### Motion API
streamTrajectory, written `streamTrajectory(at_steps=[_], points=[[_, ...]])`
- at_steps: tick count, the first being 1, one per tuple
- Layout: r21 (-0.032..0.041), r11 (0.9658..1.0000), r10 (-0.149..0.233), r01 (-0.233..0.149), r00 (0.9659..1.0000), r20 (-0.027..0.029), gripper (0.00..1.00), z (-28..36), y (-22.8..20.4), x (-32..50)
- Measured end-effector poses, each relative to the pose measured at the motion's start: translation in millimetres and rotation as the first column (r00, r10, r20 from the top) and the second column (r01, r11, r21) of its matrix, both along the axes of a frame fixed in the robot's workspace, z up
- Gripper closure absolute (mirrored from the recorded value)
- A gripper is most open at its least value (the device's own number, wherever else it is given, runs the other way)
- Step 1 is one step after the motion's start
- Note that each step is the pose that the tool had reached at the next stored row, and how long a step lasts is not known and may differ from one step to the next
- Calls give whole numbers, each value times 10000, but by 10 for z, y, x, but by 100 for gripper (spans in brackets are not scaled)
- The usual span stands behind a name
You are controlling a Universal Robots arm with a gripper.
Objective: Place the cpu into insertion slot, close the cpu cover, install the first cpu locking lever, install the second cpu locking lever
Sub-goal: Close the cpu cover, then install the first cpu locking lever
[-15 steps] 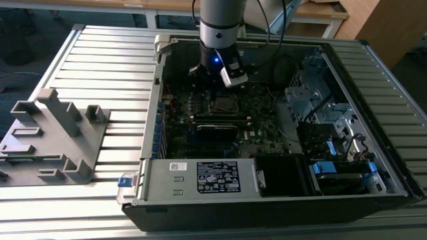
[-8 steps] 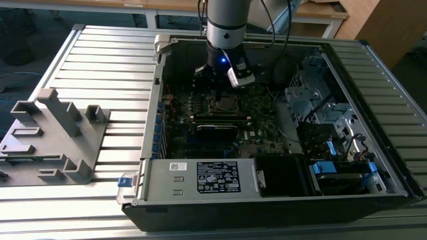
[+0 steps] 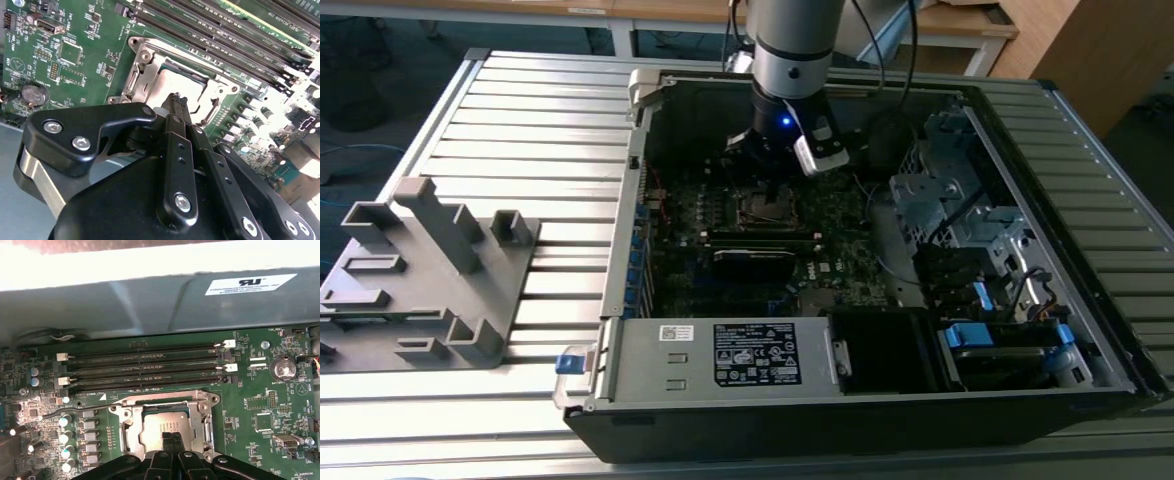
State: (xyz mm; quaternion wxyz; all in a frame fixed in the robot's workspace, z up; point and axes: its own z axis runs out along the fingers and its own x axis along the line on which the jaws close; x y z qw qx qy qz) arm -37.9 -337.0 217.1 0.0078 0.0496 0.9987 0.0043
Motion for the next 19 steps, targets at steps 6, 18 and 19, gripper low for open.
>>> streamTrajectory(at_steps=[6,18,19], points=[[2,10000,0,0,10000,2,89,12,1,1],[0,10000,0,0,10000,1,89,64,1,1],[-2,10000,0,0,10000,0,89,67,0,0]])
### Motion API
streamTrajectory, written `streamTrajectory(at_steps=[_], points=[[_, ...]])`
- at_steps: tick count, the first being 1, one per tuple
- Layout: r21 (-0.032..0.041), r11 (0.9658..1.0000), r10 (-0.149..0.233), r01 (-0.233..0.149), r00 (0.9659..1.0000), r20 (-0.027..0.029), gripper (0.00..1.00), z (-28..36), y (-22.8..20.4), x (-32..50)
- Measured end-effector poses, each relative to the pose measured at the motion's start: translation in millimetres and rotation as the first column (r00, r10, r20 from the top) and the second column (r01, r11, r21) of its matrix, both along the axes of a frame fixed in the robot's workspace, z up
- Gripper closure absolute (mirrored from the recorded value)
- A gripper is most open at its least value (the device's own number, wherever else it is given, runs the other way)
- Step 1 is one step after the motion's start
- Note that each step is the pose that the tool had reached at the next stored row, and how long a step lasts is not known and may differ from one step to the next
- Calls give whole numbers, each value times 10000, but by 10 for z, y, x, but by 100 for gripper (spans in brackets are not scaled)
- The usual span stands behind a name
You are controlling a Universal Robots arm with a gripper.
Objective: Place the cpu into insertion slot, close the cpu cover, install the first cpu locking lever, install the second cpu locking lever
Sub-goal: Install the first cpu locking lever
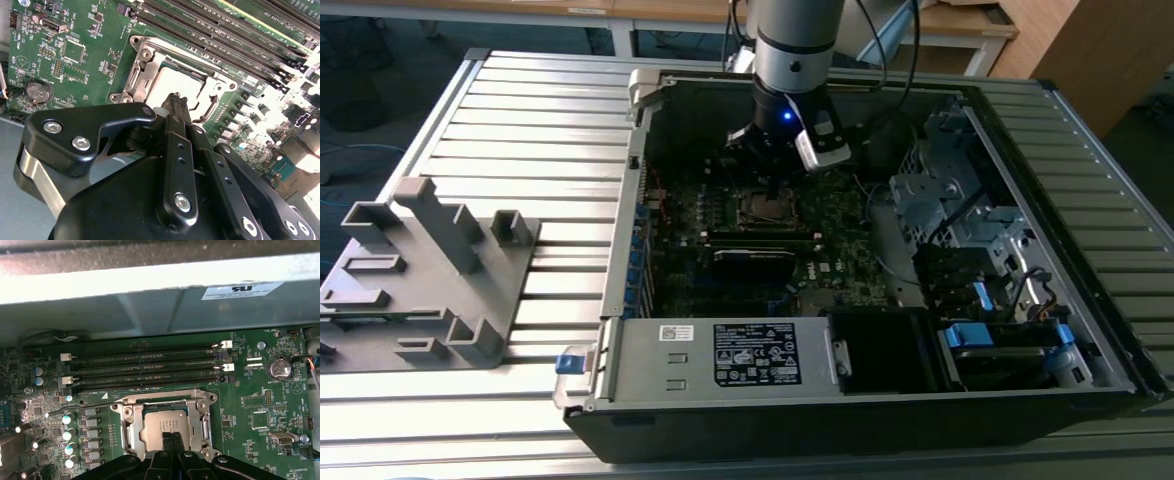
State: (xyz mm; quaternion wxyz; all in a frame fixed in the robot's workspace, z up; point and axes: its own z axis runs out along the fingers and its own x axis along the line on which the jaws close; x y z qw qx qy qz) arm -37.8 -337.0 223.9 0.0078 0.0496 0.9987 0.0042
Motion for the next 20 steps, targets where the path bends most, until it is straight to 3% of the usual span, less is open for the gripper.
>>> streamTrajectory(at_steps=[20], points=[[-1,10000,0,0,10000,-2,89,25,0,0]])
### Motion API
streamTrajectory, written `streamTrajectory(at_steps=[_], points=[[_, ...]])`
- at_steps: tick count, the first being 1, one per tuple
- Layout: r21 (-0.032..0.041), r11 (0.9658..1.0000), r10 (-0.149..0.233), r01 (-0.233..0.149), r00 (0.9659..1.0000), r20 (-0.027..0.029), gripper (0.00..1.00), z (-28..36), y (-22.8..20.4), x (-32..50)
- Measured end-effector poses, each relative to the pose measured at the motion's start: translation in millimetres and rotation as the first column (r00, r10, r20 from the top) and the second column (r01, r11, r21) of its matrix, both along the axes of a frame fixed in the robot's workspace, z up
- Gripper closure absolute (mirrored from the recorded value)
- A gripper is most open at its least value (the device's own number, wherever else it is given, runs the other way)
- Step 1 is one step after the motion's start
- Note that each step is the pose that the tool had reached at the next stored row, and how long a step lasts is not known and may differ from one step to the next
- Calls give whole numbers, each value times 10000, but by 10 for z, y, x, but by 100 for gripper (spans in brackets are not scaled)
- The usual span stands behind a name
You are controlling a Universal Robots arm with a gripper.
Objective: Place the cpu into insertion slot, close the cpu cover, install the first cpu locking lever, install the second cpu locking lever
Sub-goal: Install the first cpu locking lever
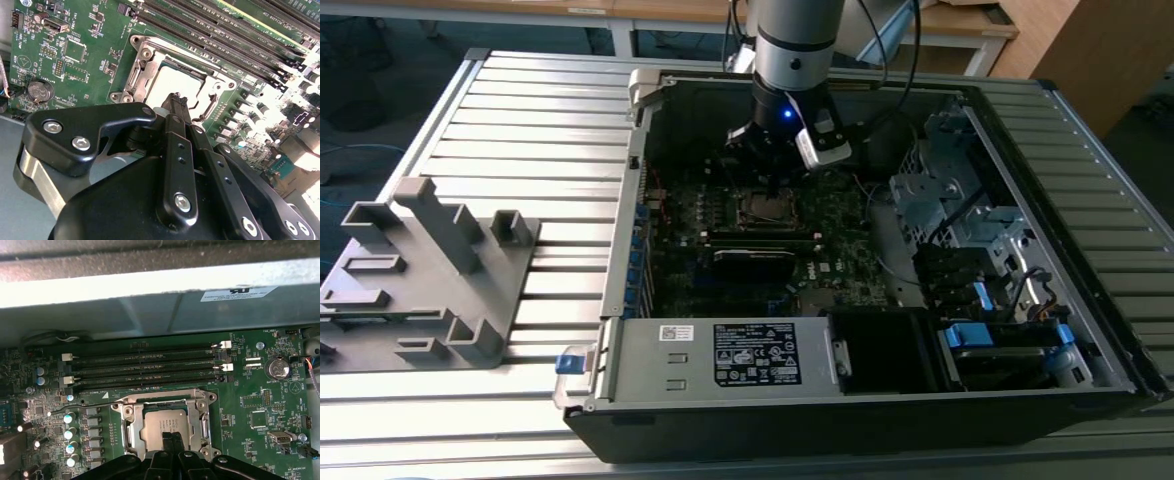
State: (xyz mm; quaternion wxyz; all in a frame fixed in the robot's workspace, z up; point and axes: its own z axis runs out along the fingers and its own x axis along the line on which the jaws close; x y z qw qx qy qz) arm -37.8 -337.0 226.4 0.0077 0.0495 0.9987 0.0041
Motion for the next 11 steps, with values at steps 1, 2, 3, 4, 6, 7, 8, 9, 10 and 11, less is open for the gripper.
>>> streamTrajectory(at_steps=[1,2,3,4,6,7,8,9,10,11], points=[[1,10000,0,0,10000,0,89,0,0,0],[0,10000,0,0,10000,0,89,0,0,0],[1,10000,0,0,10000,0,89,1,0,0],[1,10000,0,0,10000,0,89,1,0,0],[-2,10000,0,0,10000,-2,89,4,0,0],[-4,10000,0,0,10000,-3,89,8,0,0],[-2,10000,0,0,10000,-3,89,13,0,0],[0,10000,0,0,10000,-5,89,23,0,0],[-1,10000,0,0,10000,-10,89,40,0,0],[0,10000,0,0,10000,-12,89,54,0,0]])
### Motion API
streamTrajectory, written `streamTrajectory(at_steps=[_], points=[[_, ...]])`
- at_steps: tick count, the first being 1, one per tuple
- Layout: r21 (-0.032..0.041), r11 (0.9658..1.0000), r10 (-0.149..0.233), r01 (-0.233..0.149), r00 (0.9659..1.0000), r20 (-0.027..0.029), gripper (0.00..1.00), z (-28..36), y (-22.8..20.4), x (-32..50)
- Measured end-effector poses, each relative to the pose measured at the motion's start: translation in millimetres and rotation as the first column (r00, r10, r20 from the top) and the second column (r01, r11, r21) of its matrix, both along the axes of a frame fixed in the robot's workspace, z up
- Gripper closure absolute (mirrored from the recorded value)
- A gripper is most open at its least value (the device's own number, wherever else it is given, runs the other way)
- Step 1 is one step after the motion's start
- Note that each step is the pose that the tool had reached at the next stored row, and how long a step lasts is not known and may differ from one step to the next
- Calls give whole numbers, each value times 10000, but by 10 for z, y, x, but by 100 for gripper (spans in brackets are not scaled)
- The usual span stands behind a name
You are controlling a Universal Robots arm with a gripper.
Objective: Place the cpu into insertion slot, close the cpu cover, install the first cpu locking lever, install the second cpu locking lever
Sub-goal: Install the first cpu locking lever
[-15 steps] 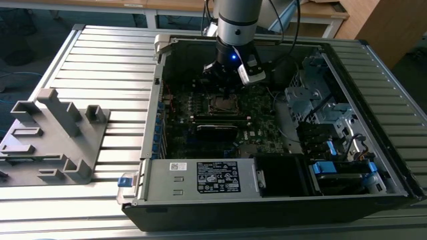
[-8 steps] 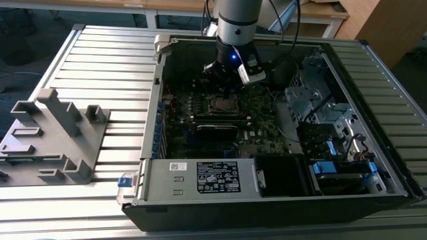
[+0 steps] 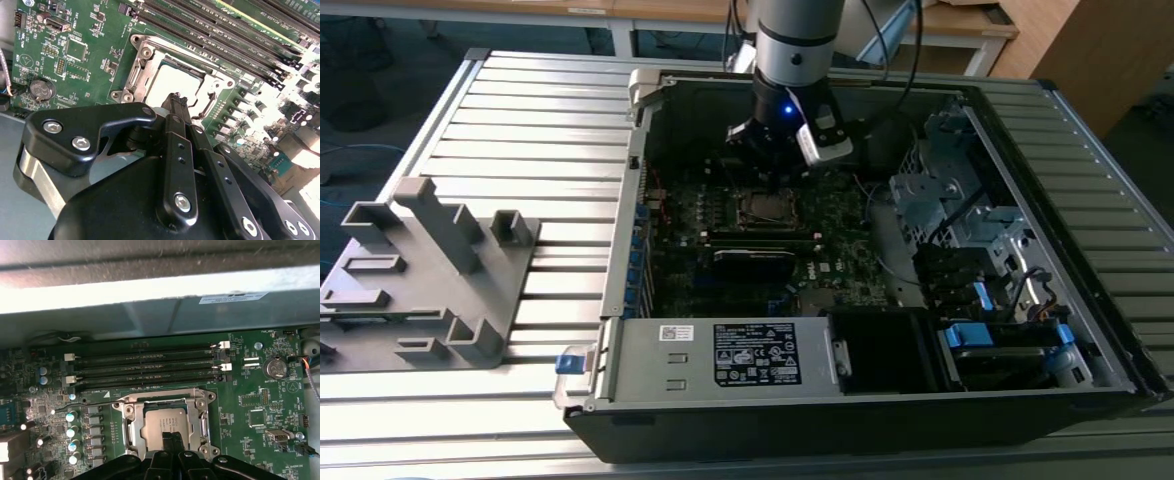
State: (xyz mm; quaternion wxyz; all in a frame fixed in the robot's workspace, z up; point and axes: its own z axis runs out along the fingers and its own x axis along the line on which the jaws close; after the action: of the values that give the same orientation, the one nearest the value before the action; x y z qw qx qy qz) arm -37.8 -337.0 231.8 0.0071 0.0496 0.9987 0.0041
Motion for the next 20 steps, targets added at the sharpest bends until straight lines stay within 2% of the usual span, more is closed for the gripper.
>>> streamTrajectory(at_steps=[9,20], points=[[0,10000,0,0,10000,-4,89,93,0,0],[1,10000,0,0,10000,-4,89,100,0,-23]])
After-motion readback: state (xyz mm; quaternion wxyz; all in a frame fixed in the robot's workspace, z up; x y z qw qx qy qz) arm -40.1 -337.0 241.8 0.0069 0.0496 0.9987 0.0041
